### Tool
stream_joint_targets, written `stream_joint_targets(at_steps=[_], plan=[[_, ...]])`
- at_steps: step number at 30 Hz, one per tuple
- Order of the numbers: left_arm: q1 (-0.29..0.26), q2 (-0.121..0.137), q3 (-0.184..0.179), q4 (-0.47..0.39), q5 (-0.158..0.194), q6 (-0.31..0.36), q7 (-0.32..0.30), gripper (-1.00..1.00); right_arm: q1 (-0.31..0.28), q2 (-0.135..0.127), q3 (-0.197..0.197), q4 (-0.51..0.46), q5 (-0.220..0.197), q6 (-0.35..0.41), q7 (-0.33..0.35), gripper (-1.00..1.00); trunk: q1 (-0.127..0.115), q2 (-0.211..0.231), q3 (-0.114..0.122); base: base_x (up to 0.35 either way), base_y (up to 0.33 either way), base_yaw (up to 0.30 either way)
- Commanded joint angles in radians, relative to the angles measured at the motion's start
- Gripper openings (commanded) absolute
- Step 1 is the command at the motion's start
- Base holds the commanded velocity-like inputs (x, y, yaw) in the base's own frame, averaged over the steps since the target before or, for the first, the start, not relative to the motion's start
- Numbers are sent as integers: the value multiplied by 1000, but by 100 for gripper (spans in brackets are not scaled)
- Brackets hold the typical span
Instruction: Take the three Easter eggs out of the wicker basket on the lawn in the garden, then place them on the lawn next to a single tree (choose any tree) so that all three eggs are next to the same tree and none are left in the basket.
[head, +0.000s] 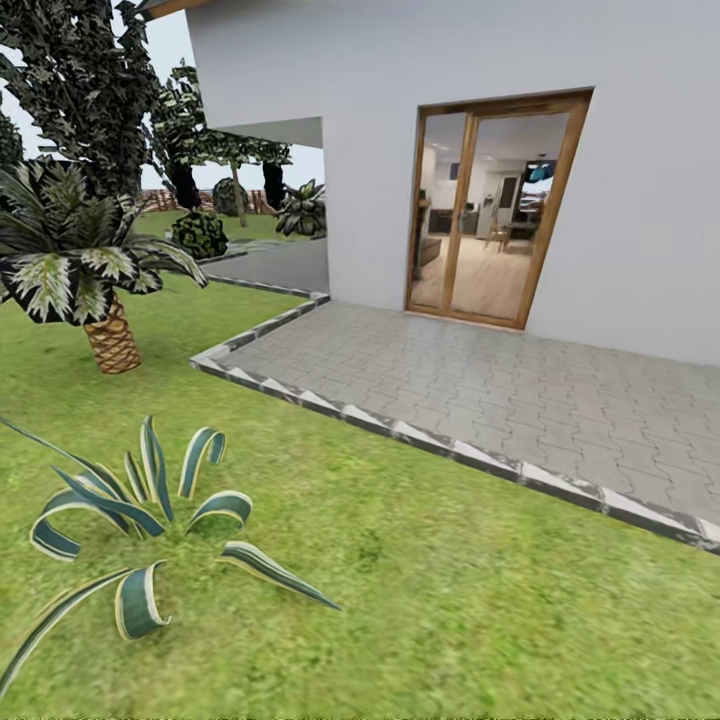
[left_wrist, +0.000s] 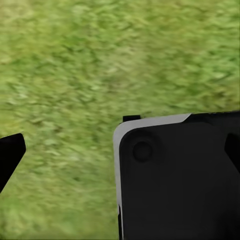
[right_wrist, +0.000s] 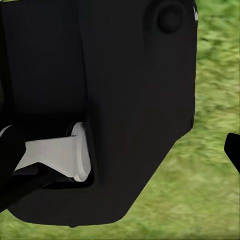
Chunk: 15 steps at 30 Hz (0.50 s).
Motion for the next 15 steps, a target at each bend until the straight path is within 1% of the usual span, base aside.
stream_joint_targets(at_steps=[1,10,15], plan=[[-1,0,-4,1,-1,-3,1,100,0,0,-7,-1,0,-3,1,100,0,-2,-2,-85,260,0],[-1,0,-4,1,-1,-3,1,100,0,-1,-11,-2,-1,-3,0,100,0,-2,-3,-87,263,0],[-1,0,-4,1,-1,-3,1,100,0,-1,-10,-1,-2,3,0,100,0,-2,-3,-26,89,0]])
